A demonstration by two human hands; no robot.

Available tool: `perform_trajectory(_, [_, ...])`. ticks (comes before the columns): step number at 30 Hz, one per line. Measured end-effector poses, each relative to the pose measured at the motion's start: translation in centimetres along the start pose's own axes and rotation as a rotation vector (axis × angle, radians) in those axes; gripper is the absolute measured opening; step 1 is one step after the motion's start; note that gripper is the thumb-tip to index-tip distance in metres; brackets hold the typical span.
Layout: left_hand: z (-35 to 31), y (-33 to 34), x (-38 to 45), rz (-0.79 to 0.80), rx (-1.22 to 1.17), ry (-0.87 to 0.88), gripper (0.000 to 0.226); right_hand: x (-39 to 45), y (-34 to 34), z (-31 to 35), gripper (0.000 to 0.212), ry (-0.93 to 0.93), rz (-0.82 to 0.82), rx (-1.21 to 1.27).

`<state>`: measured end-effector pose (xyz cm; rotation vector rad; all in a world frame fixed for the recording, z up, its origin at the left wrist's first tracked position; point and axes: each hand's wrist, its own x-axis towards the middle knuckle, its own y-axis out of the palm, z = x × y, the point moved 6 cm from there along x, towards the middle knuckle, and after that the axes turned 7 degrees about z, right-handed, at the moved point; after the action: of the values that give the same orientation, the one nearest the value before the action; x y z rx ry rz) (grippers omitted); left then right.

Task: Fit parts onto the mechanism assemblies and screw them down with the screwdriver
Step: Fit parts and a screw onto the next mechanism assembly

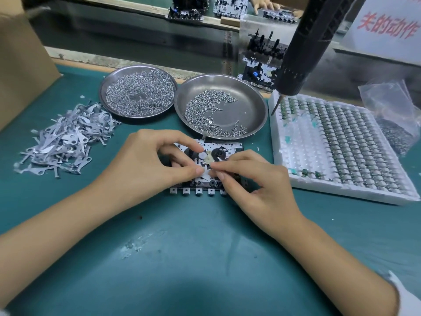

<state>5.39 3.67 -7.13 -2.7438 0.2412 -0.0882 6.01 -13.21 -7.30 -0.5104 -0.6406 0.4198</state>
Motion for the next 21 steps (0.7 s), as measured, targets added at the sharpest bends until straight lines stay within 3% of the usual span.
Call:
perform_trajectory(7, [-0.2, 0.1, 0.0, 0.043, 0.050, -0.003, 0.023, -0.1, 0.3, 0.6, 0.026, -0.096, 0.065, -0.067])
perform_trajectory(15, [-0.2, 0.9, -0.2, 0.084, 0.070, 0.018, 0.026, -0.2, 0.2, 0.4, 0.021, -0.081, 0.051, -0.094])
perform_trajectory(21, [-0.9, 0.7, -0.2, 0.034, 0.071, 0.106, 0.036, -0.1, -0.9, -0.9, 0.017, 0.137, -0.081, 0.149])
